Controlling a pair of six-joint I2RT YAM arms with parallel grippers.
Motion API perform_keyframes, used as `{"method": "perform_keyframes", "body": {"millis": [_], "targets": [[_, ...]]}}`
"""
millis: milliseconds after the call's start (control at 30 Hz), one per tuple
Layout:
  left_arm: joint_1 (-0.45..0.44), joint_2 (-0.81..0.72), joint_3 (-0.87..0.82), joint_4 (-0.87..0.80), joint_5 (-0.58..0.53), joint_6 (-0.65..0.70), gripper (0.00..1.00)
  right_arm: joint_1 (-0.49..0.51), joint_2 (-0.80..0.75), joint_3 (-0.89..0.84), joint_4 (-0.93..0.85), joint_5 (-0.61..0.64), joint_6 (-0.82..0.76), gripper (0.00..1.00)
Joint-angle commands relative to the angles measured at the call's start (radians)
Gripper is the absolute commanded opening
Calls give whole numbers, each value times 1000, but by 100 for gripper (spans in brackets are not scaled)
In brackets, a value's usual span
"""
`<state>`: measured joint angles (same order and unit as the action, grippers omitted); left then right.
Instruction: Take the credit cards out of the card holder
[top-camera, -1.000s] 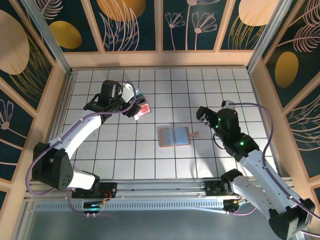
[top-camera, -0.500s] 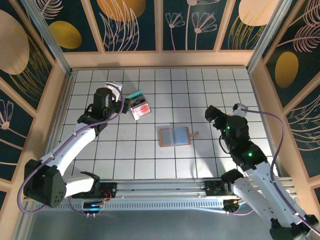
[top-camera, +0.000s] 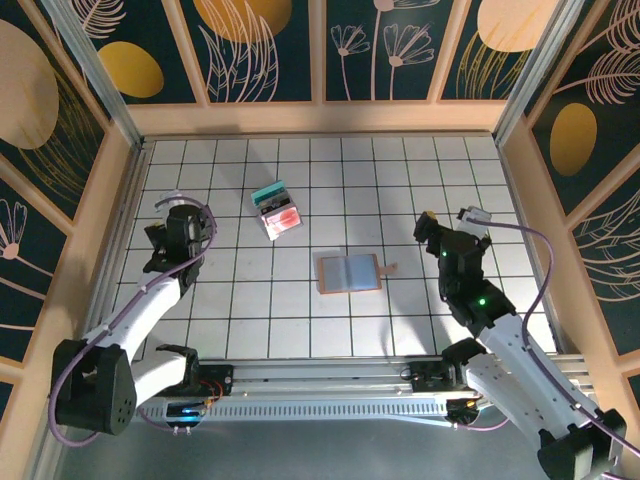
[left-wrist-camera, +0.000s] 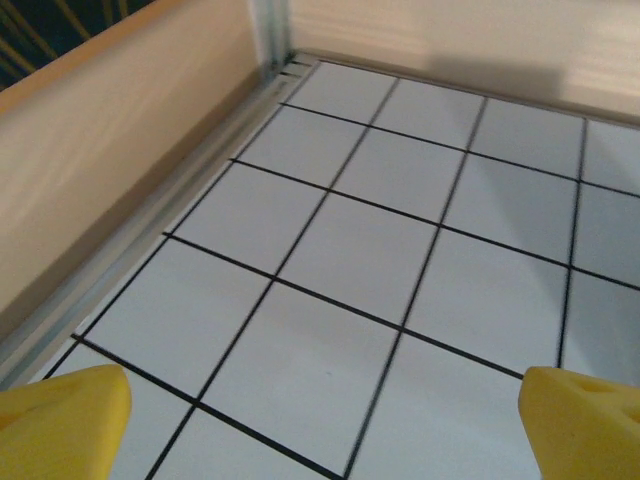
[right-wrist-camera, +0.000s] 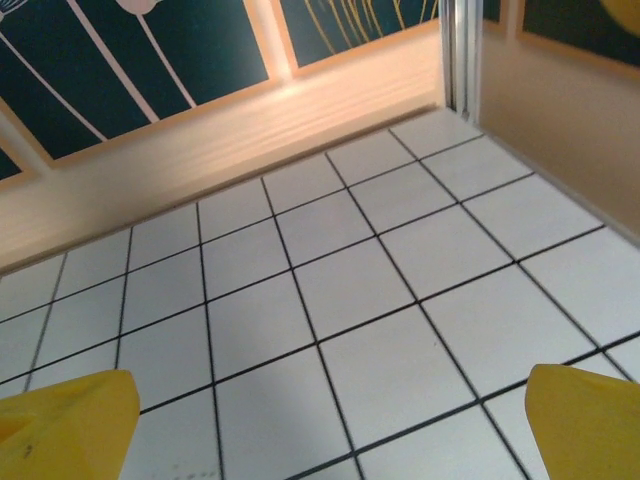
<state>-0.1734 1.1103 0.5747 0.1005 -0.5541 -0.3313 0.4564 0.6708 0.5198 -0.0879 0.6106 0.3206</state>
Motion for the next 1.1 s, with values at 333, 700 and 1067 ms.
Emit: {"method": "perform_keyframes", "body": {"millis": [333, 700, 1067], "targets": [[72, 12, -170, 438, -21, 59, 99, -168, 154, -97, 450, -31, -238, 99], [84, 89, -212, 667, 105, 200, 99, -307, 208, -158, 572, -138, -182, 99], [85, 186, -246, 865, 225, 299, 99, -338, 252, -209, 669, -159, -173, 99]]}}
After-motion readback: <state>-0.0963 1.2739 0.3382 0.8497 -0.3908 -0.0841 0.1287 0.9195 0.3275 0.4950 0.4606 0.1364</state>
